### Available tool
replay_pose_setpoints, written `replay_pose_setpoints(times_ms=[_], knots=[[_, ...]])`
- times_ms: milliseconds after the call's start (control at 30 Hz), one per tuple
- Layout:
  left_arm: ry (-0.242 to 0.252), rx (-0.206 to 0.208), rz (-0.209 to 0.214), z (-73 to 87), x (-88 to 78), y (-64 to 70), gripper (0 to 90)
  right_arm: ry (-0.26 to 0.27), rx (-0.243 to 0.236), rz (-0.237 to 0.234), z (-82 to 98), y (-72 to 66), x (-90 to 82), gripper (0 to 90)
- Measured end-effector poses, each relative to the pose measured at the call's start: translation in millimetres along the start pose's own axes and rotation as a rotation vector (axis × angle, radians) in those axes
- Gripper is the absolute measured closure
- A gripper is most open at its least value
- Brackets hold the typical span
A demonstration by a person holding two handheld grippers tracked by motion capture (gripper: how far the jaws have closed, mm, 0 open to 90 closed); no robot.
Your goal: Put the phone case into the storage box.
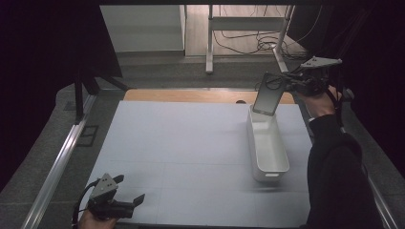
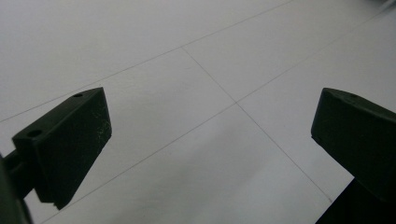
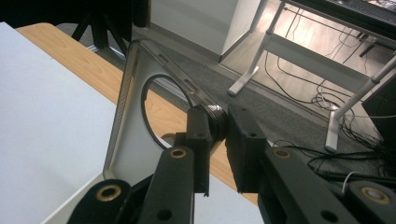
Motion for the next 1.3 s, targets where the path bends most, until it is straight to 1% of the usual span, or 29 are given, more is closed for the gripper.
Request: replay_pose_setpoints(times_ms=[67,100,133,200,267,333,500,567,667,800,833,1033,1233,1300], knots=[[-0.002,0.001,0.000,0.2,0.1,0.1,0.0,-0.002,-0.016,-0.002,1.1,0.3,3.1,78.9],[-0.002,0.001,0.000,0.2,0.0,0.1,0.0,-0.007,-0.015,-0.002,1.9,-0.1,4.4,78.8],[-0.002,0.001,0.000,0.2,0.0,0.1,0.0,-0.010,-0.028,-0.009,3.0,-0.3,6.7,78.9],[-0.002,0.001,-0.001,0.3,0.0,0.1,0.0,-0.014,-0.043,-0.006,4.6,0.2,9.3,78.8],[-0.002,-0.001,-0.002,0.3,0.0,-0.1,0.0,-0.013,-0.048,-0.011,6.0,0.0,11.8,78.9],[-0.003,-0.001,-0.001,0.4,0.0,-0.1,0.0,-0.028,-0.061,-0.006,9.5,1.0,15.5,78.9],[-0.004,-0.001,-0.001,0.6,0.0,-0.1,0.0,-0.028,-0.068,-0.008,15.1,2.0,21.6,78.9],[-0.004,-0.002,0.000,0.6,0.0,0.1,0.0,-0.028,-0.067,-0.017,19.6,1.8,24.8,78.9],[-0.005,-0.001,-0.002,0.6,0.1,0.0,0.0,-0.033,-0.072,-0.017,26.4,1.5,30.0,78.9],[-0.007,-0.003,-0.002,0.7,0.4,0.2,0.0,-0.042,-0.089,-0.020,32.9,1.0,35.2,78.9],[-0.007,-0.003,-0.002,0.7,0.4,0.1,0.0,-0.039,-0.084,-0.021,33.7,0.5,36.5,78.9],[-0.009,-0.002,-0.003,0.8,0.6,0.1,0.0,-0.050,-0.109,-0.030,41.2,-0.6,44.4,78.8],[-0.011,0.001,-0.002,1.0,0.8,0.3,0.0,-0.065,-0.118,-0.032,48.3,0.2,50.3,78.9],[-0.010,0.000,-0.002,0.9,0.9,0.2,0.0,-0.061,-0.116,-0.036,49.6,0.6,51.7,78.8]])
Point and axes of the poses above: each handheld gripper's, and its own axes: x roughly forward along the jaws, z roughly out of its underside, y roughly to its right, the point moved 10 cm from there along x, roughly forward along the jaws, and after that the axes turned 14 degrees about -z, right-handed, at the moved point
